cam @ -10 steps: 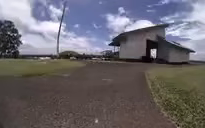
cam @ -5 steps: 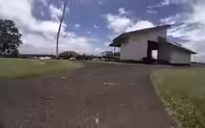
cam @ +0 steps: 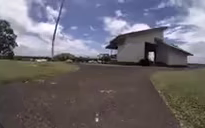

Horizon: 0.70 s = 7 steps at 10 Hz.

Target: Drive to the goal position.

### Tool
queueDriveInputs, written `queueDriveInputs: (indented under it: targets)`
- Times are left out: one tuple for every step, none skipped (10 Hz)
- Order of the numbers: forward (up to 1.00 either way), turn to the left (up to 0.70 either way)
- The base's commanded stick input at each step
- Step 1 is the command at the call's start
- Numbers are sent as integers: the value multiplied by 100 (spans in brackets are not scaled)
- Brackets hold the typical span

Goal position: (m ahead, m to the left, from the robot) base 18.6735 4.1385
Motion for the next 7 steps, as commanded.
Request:
queueDriveInputs:
  targets:
    - [70,0]
    - [70,0]
    - [70,0]
    - [70,0]
    - [70,0]
    - [70,0]
    - [70,0]
